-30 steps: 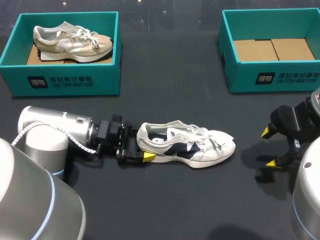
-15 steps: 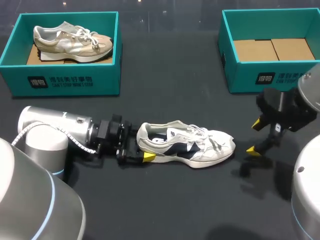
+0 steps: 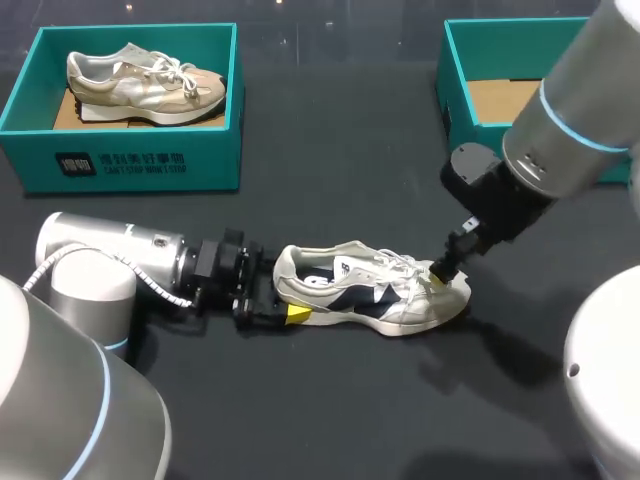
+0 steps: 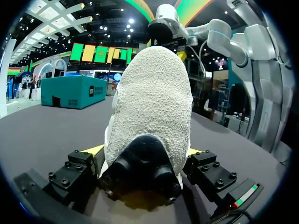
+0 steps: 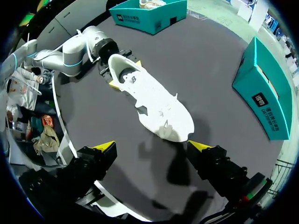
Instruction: Take the shoe out of the shoebox, open the shoe tongue, remove and reinsert the insole, then place the shoe into the shoebox
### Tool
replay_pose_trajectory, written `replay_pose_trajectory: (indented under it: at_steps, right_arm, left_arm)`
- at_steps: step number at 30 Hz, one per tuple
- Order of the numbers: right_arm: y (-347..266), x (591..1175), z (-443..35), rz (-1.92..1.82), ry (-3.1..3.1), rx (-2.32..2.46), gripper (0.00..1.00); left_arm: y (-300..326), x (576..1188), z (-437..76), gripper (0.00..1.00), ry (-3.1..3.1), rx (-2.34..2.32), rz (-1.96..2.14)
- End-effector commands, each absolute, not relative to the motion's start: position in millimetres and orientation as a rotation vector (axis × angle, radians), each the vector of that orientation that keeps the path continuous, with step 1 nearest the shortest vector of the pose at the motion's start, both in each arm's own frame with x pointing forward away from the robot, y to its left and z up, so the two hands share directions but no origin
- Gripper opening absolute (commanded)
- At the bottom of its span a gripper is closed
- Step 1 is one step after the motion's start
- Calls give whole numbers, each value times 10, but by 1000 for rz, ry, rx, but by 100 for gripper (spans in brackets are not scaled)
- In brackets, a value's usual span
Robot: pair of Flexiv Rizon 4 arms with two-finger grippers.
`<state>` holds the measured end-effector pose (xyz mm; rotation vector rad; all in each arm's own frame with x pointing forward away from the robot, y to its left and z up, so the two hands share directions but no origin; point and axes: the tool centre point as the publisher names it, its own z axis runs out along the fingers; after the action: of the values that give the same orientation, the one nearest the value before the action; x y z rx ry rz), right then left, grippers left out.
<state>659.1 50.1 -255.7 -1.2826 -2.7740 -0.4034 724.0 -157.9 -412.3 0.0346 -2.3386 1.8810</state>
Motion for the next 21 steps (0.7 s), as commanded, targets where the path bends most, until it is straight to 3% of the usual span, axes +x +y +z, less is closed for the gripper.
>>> replay_pose_trajectory:
  at_steps: [1,11,21]
  right_arm:
    - [594,6647,-2571,-108,-2672,-1456,100]
    - [1485,6676,-2523,245,-2343,-1921,100]
    - [1736,6669,-2537,297,-2263,-2037,100]
  left_arm:
    - [-1573,7224,-4144,0,-2340,37,1880]
    - [-1573,7224,-4144,0,-2340,37,1880]
    - [-1573,7224,-4144,0,-2340,37,1880]
